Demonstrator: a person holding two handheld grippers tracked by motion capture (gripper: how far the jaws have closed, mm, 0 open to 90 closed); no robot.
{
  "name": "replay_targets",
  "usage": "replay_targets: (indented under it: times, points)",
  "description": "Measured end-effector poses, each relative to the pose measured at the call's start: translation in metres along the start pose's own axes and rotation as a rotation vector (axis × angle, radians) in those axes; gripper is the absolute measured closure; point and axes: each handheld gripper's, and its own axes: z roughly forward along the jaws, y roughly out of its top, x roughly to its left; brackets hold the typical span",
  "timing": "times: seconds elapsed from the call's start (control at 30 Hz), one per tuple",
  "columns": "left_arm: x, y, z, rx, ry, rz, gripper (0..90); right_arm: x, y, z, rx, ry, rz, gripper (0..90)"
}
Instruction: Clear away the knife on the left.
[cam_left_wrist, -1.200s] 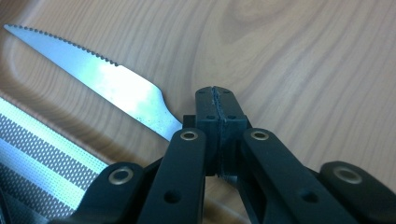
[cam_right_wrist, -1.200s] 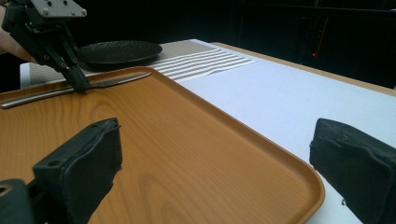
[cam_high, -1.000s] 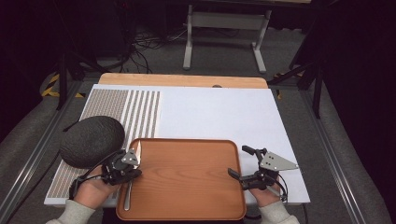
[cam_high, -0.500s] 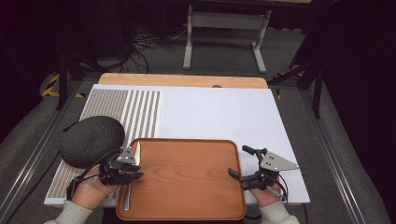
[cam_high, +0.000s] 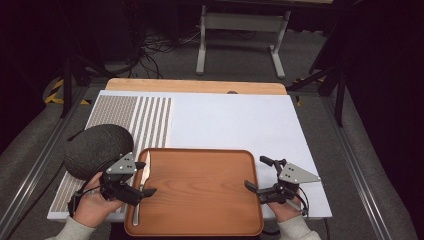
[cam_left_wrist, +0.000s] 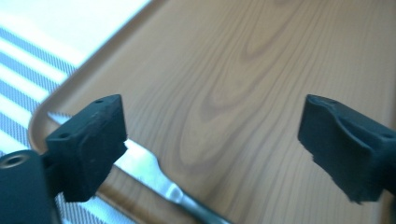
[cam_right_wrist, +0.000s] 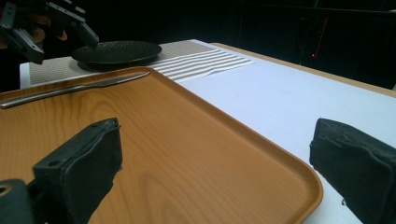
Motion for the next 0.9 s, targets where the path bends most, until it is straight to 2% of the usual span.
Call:
replay_targets:
  times: [0.13, 0.33, 0.47, 0.57, 0.63, 0.73, 0.9]
  points:
    - [0.0, -0.005, -0.007, -0.084, 0.01, 0.013, 3.4, 0.0, 0.0, 0.0, -0.003, 0.0, 0.001, 3.0]
    - [0.002, -0.022, -0.022, -0.263, 0.011, 0.031, 2.6, 0.0, 0.0, -0.001, -0.005, -0.001, 0.002, 3.0]
    - [0.003, -0.036, -0.028, -0.362, 0.02, 0.025, 2.1, 0.0, 0.0, 0.0, -0.005, 0.003, 0.003, 2.9]
    - [0.004, -0.045, -0.03, -0.413, 0.035, 0.031, 2.0, 0.0, 0.0, 0.0, -0.008, 0.005, 0.004, 2.9]
    - [0.004, -0.05, -0.03, -0.429, 0.043, 0.033, 2.0, 0.0, 0.0, 0.0, -0.01, 0.005, 0.006, 2.9]
    - [0.004, -0.058, -0.03, -0.441, 0.062, 0.048, 2.0, 0.0, 0.0, -0.001, -0.014, 0.002, 0.01, 2.8]
    - [0.005, -0.069, -0.026, -0.46, 0.054, 0.038, 1.4, -0.001, 0.0, -0.002, -0.022, 0.002, 0.014, 2.7]
